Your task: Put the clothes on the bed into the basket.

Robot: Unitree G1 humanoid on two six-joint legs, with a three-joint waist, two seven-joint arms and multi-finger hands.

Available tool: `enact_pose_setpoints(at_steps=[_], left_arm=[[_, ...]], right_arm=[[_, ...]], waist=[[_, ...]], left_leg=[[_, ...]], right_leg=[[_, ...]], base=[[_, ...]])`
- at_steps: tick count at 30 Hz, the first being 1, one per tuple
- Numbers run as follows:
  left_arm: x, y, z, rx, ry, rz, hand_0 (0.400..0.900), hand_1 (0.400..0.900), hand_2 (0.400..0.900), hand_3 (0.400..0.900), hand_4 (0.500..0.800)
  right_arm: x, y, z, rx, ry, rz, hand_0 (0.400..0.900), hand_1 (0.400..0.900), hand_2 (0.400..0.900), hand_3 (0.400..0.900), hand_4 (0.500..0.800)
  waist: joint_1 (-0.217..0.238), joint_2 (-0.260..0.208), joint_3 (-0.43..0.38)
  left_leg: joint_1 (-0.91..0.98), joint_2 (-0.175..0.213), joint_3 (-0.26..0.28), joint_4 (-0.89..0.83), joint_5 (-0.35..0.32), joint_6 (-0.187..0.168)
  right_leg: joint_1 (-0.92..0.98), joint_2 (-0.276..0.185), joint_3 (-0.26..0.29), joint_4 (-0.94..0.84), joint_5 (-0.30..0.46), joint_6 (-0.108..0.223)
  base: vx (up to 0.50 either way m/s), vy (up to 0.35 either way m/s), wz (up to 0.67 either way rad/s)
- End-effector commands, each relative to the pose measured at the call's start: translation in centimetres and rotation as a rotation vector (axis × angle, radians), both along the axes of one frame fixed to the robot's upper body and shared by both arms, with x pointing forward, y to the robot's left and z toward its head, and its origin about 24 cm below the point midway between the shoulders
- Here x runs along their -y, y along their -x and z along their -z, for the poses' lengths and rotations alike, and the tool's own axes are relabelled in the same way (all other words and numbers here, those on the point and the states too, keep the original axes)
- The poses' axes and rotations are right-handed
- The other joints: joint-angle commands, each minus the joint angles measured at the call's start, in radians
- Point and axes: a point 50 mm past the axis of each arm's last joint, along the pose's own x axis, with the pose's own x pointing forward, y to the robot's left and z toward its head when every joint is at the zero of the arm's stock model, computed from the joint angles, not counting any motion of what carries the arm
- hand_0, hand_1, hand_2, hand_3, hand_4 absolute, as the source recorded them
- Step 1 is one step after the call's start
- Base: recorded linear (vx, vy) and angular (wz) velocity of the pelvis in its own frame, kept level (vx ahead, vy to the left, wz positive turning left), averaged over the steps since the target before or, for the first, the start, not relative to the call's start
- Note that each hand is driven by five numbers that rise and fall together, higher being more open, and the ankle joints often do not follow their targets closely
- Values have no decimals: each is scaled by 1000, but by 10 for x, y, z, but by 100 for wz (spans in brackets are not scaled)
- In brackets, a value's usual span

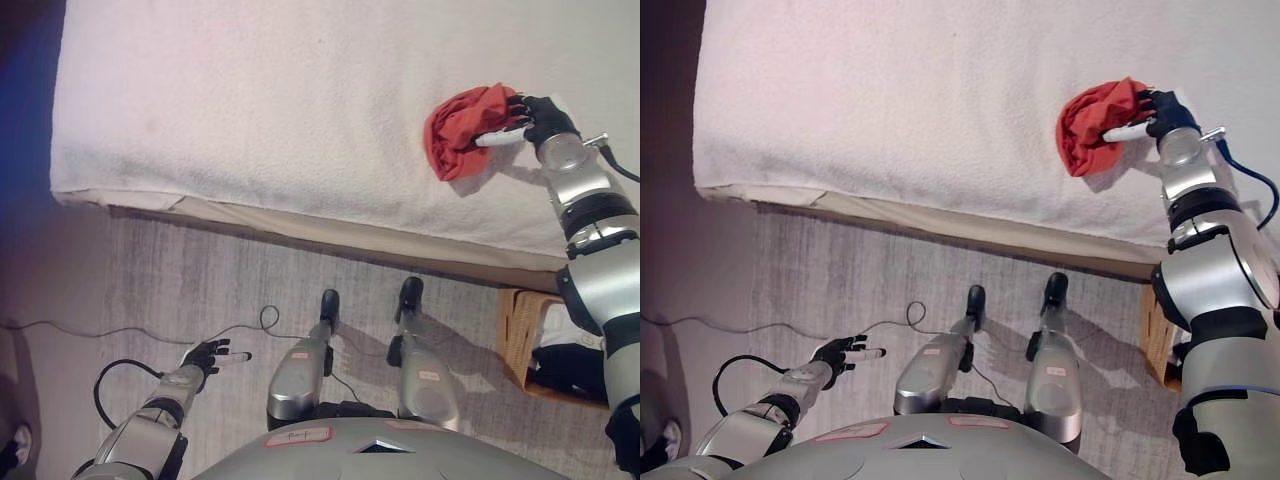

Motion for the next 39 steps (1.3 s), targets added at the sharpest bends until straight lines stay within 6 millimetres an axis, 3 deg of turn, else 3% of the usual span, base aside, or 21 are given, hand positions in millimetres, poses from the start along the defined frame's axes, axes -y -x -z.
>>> enact_pose_setpoints(at_steps=[1, 20, 21, 22, 23, 24, 39], left_arm=[[-22, 28, 0, -86, -90, 18, 900, 900, 900, 900, 800], [-16, 22, 1, -62, -93, 36, 900, 900, 900, 900, 800], [-16, 22, 1, -64, -93, 38, 900, 900, 900, 900, 800], [-16, 22, 1, -64, -93, 38, 900, 900, 900, 900, 800], [-16, 24, 1, -70, -95, 39, 900, 900, 900, 900, 800], [-16, 25, 2, -72, -96, 39, 900, 900, 900, 900, 800], [-14, 21, 2, -72, -100, 36, 900, 900, 900, 900, 800]], right_arm=[[-4, -14, -63, 195, 24, 13, 900, 900, 900, 900, 800], [-35, -27, -70, 237, -63, -43, 900, 900, 900, 900, 800], [-36, -27, -70, 239, -70, -45, 871, 871, 871, 871, 782], [-36, -27, -70, 239, -70, -45, 573, 573, 573, 573, 604], [-38, -28, -70, 243, -78, -46, 435, 435, 435, 435, 521], [-39, -28, -69, 241, -79, -50, 400, 400, 400, 400, 500], [-48, -30, -59, 217, -106, -64, 400, 400, 400, 400, 500]], waist=[[14, -49, -18], [55, -15, -5], [58, -13, -6], [57, -13, -6], [62, -10, -5], [63, -9, -7], [50, -12, -20]], left_leg=[[-22, -40, 21, -7, -2, 7], [-62, -60, -6, -7, 14, 5], [-64, -61, -8, -7, 15, 5], [-64, -61, -8, -7, 15, 5], [-67, -61, -12, -7, 16, 5], [-67, -62, -13, -7, 15, 5], [-48, -62, -5, -7, 6, 10]], right_leg=[[-13, -85, 121, 17, -48, 87], [-25, -102, 107, 9, -43, 89], [-24, -103, 106, 8, -44, 89], [-24, -103, 105, 8, -44, 89], [-23, -105, 103, 8, -44, 89], [-22, -105, 103, 8, -45, 89], [-5, -110, 117, 9, -51, 89]], base=[[0, 0, 0], [3, 4, 7], [2, -1, 8], [3, 2, 11], [8, 7, 7], [14, 14, 6], [3, 9, -2]])
